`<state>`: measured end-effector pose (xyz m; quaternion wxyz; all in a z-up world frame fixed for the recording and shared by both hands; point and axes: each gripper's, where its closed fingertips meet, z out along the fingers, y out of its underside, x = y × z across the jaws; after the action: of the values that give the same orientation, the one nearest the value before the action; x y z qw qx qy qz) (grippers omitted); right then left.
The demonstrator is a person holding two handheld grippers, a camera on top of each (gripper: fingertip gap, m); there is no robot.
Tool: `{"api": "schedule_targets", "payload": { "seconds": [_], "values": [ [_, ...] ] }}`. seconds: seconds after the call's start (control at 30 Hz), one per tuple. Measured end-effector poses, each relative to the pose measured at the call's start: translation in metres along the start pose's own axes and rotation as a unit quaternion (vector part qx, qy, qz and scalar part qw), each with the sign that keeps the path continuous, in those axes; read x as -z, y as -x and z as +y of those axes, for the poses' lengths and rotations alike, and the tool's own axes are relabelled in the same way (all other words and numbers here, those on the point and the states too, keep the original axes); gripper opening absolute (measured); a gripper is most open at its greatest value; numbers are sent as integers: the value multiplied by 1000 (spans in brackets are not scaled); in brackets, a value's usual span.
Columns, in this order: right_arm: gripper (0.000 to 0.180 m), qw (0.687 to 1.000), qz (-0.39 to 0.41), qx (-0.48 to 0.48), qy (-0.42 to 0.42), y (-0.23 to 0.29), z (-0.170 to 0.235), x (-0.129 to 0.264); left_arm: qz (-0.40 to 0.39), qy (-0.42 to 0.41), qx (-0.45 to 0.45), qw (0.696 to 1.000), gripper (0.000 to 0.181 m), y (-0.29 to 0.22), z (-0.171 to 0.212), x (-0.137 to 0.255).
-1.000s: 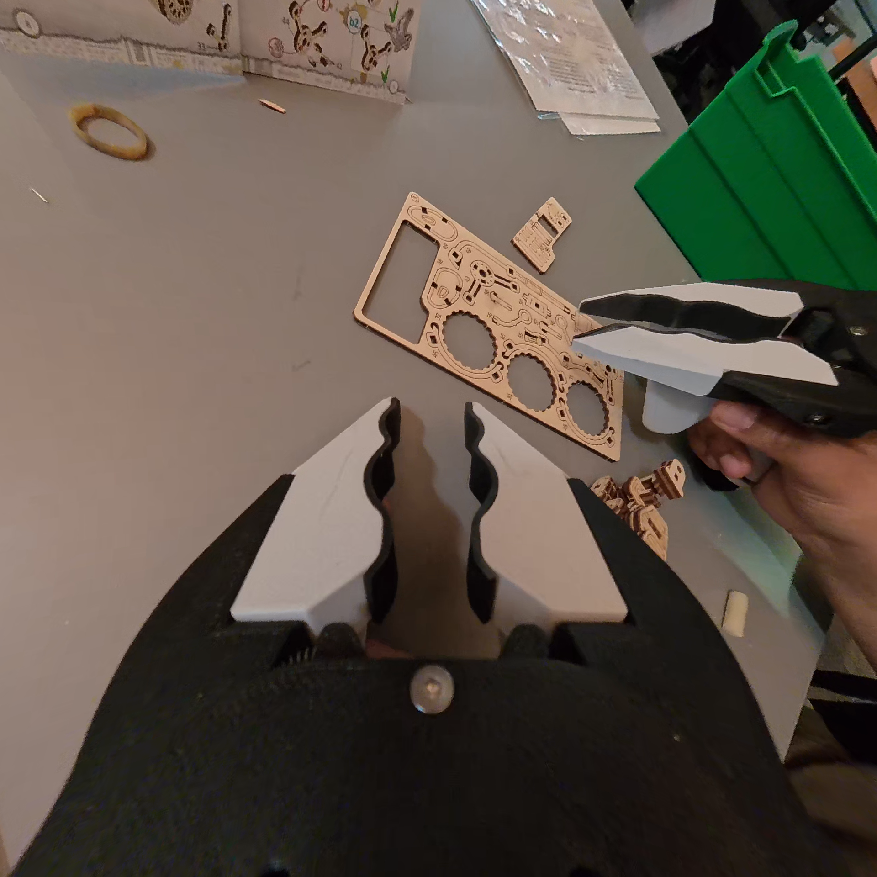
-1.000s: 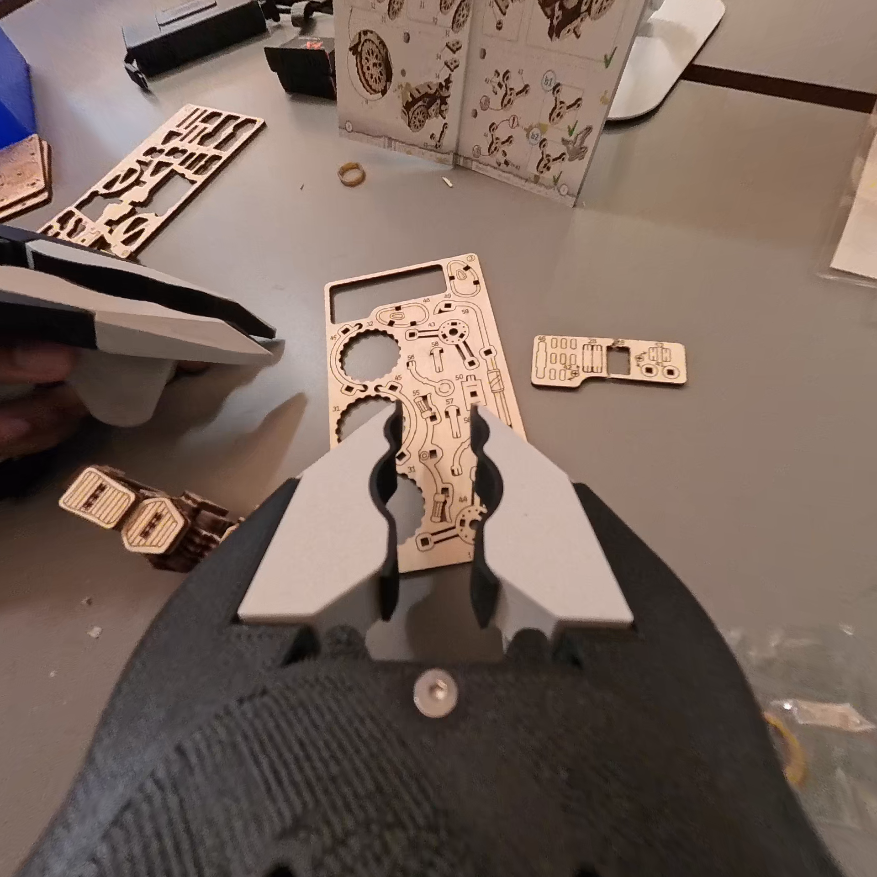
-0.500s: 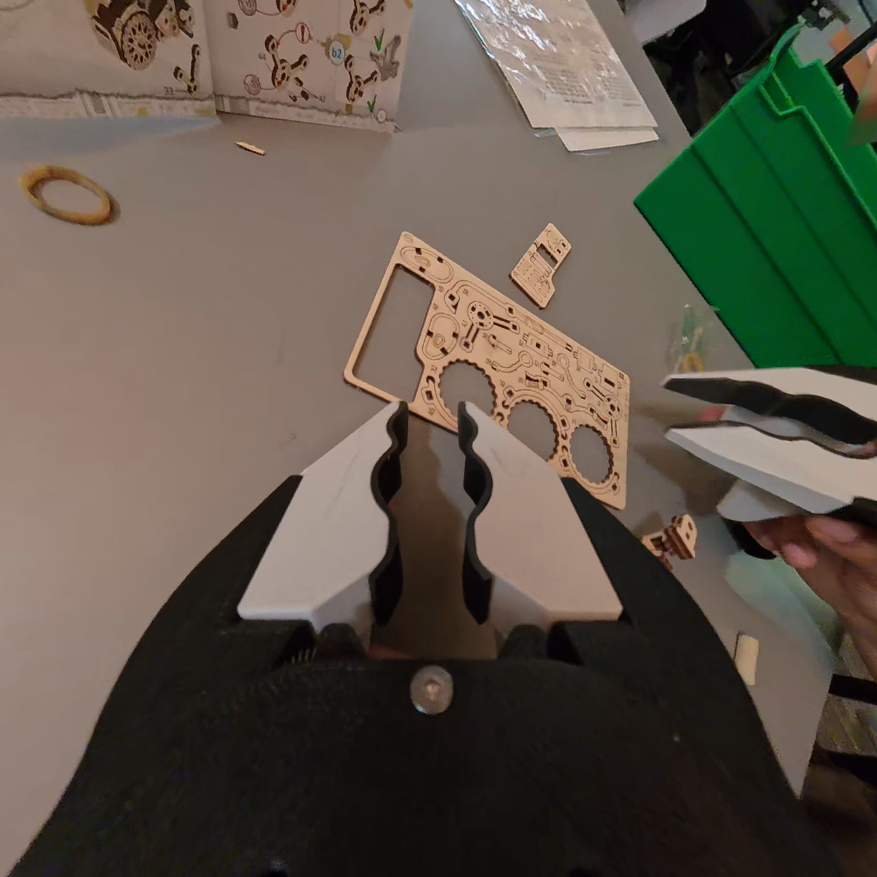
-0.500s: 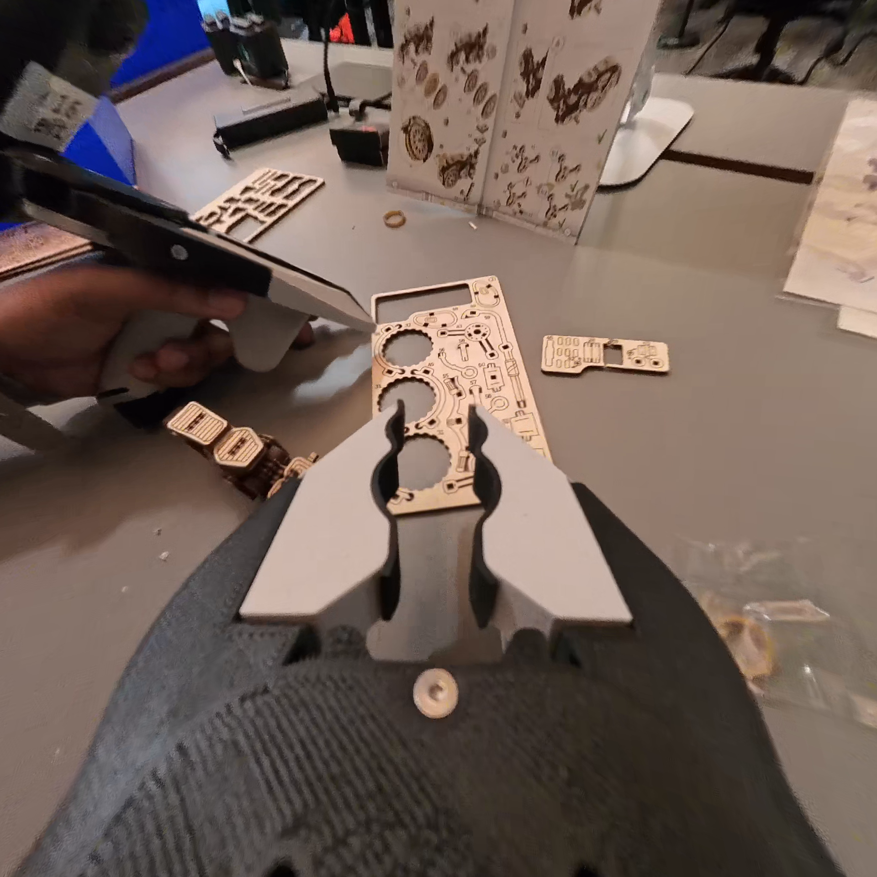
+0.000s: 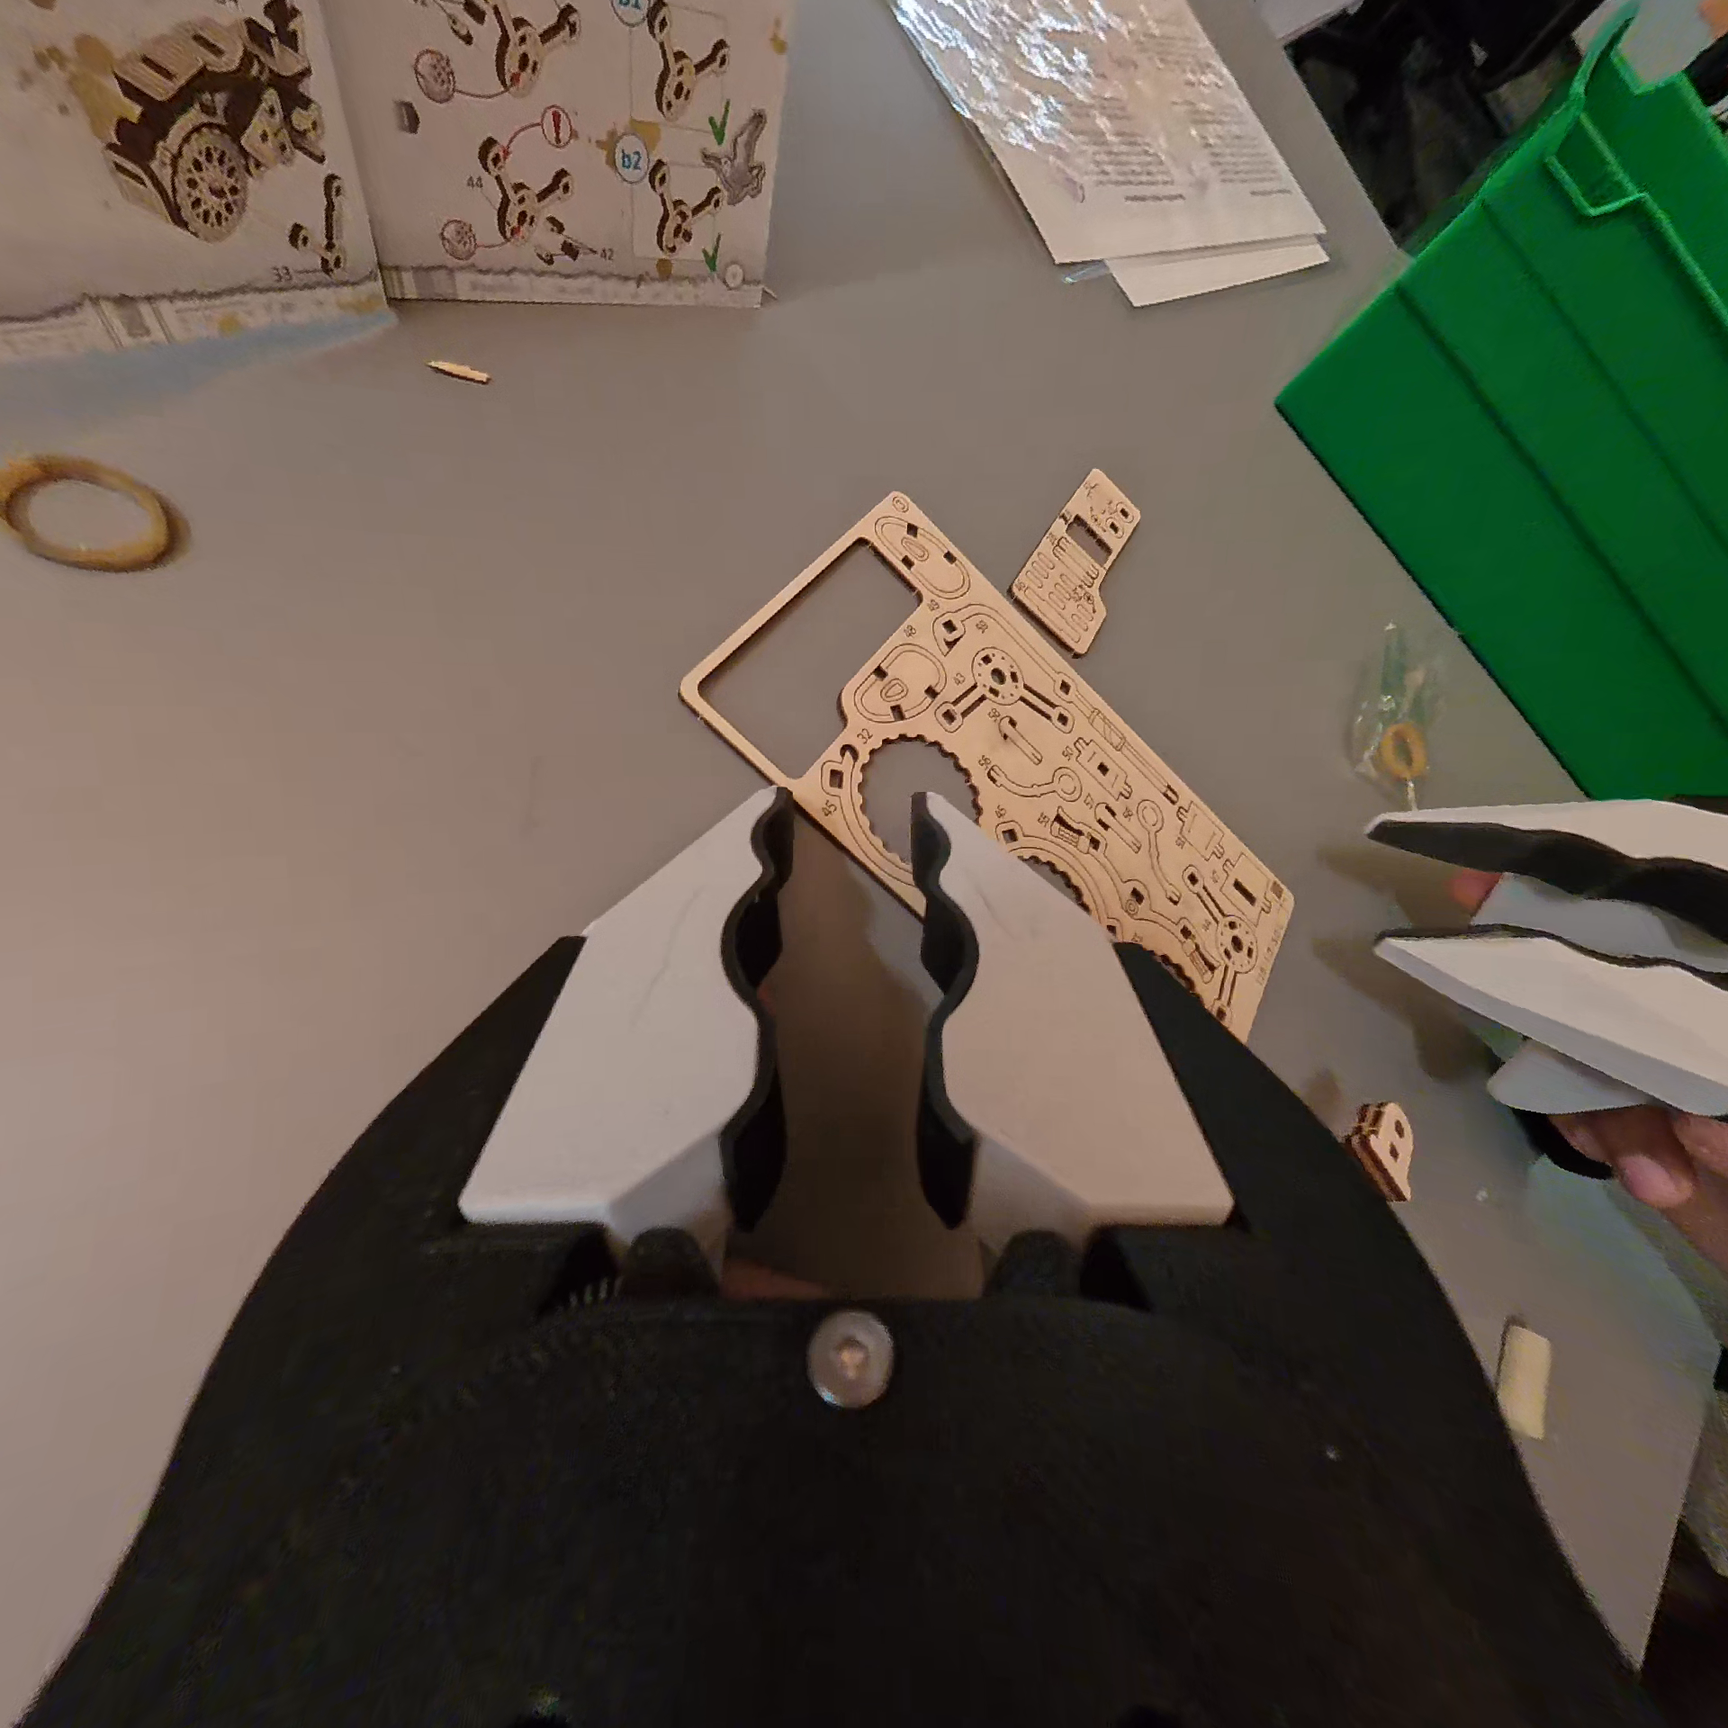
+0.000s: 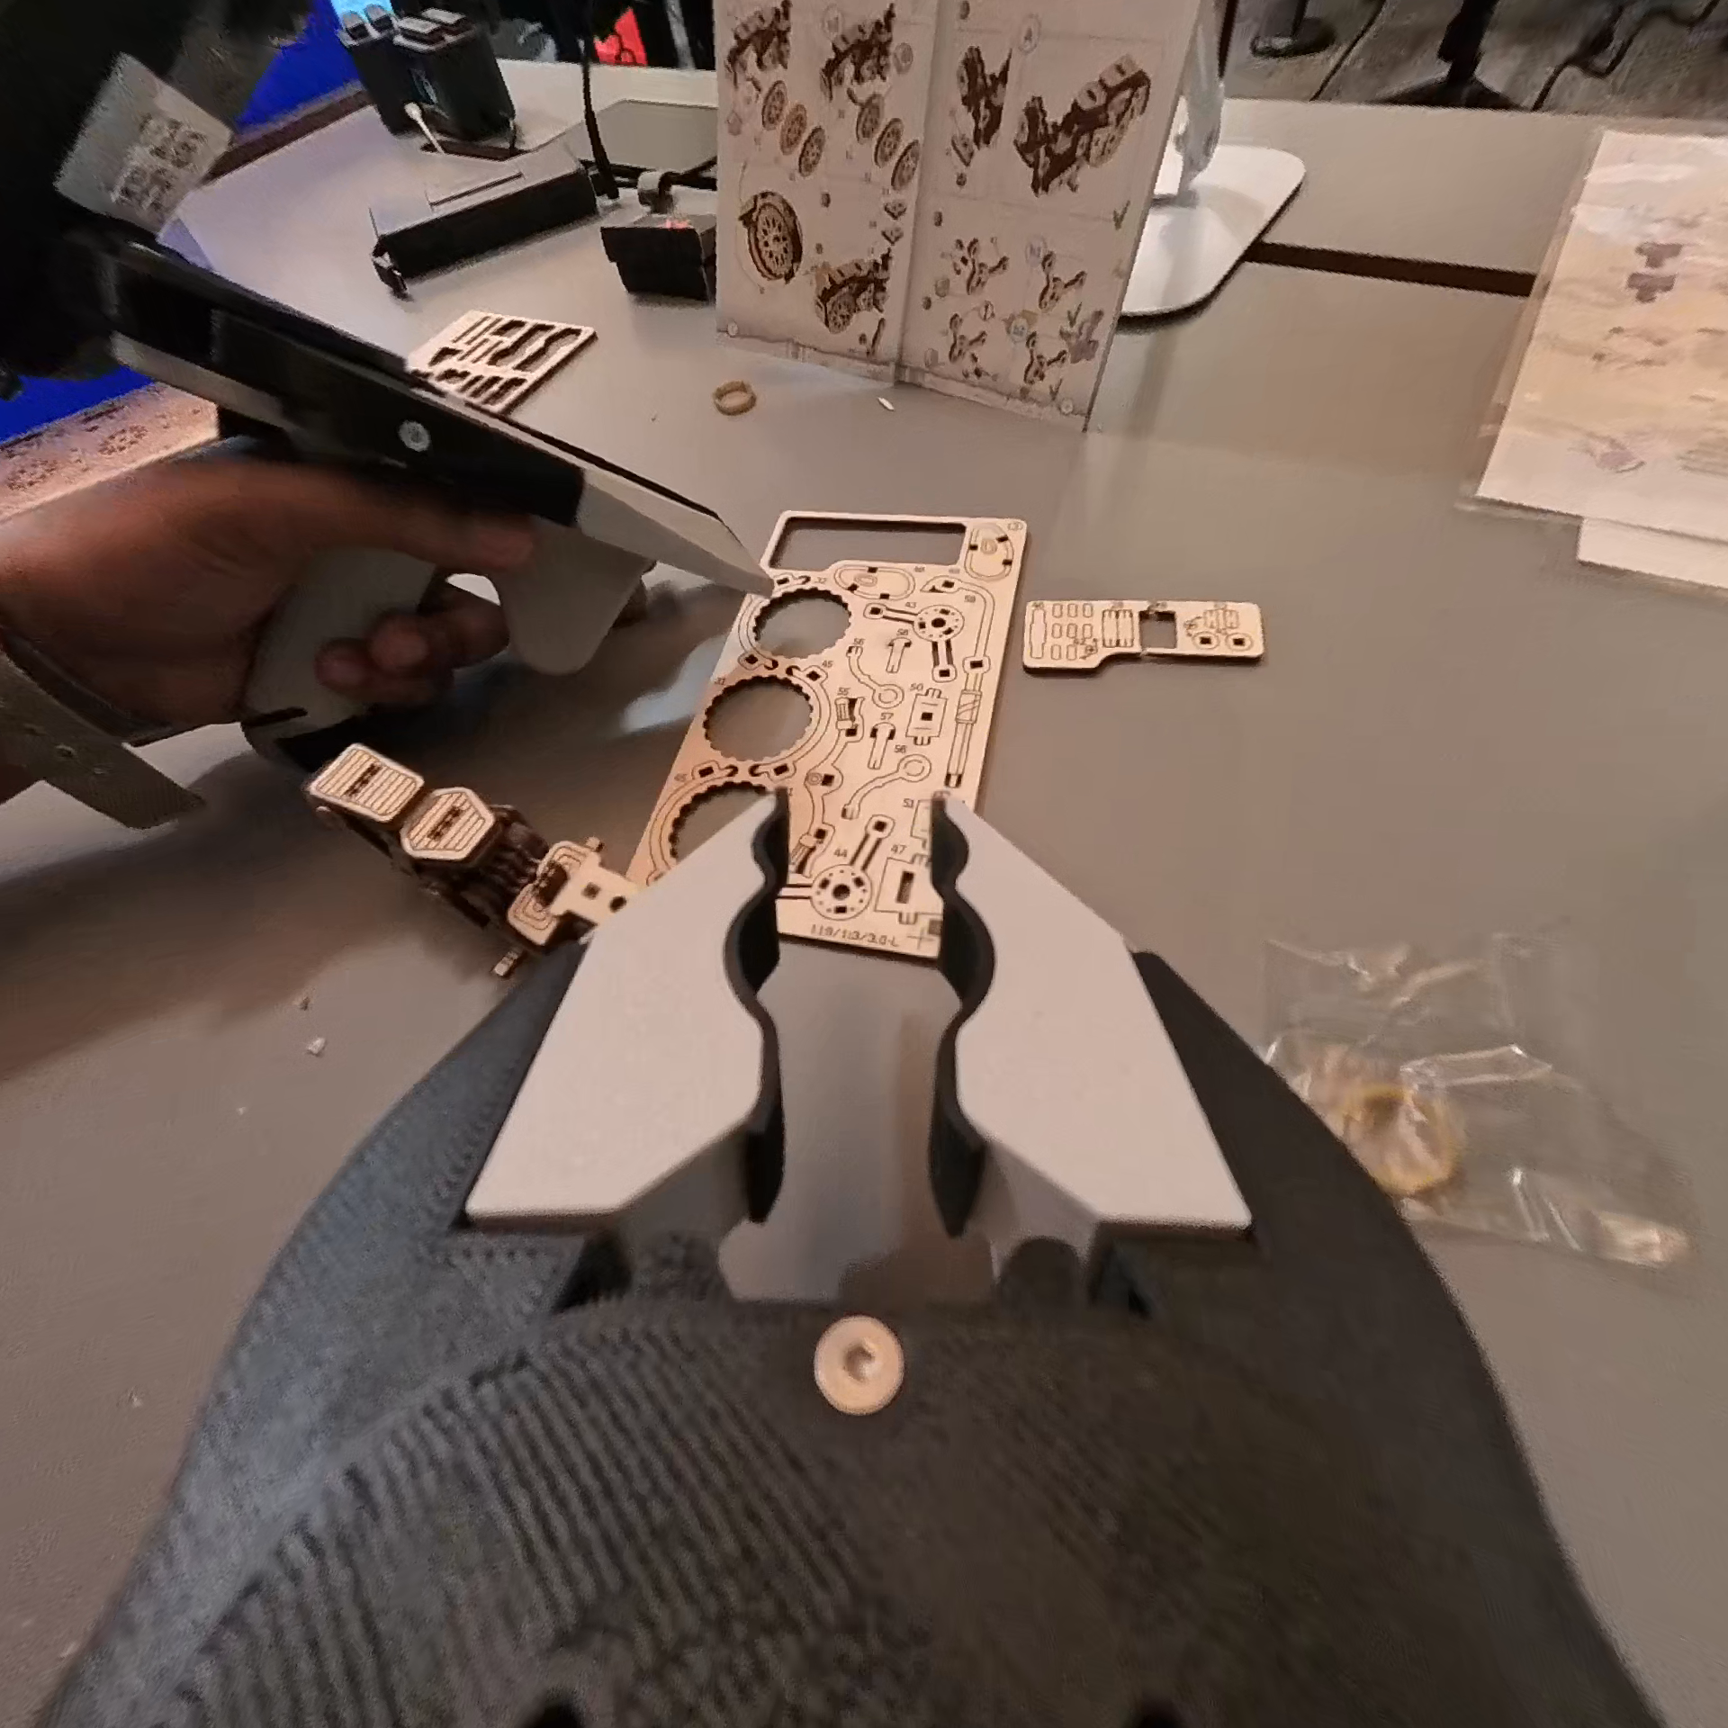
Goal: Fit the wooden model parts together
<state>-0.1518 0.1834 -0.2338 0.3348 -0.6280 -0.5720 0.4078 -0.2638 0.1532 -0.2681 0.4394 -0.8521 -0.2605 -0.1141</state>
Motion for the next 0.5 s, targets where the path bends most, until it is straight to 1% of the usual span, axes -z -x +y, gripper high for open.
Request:
{"api": "schedule_targets", "payload": {
  "seconds": [0.13, 0.27, 0.5],
  "values": [
    [30, 1000, -2, -16, 22, -3, 6, -5, 6, -2, 2, 1000, 25, -1, 0, 1],
    [29, 999, -5, -28, 18, -5, 4, -4, 19, -8, 12, 1000, 26, -2, -1, 2],
    [28, 998, -19, -50, 11, -6, 2, -3, 48, -52, 51, 996, 31, -1, -8, 17]
  ]
}}
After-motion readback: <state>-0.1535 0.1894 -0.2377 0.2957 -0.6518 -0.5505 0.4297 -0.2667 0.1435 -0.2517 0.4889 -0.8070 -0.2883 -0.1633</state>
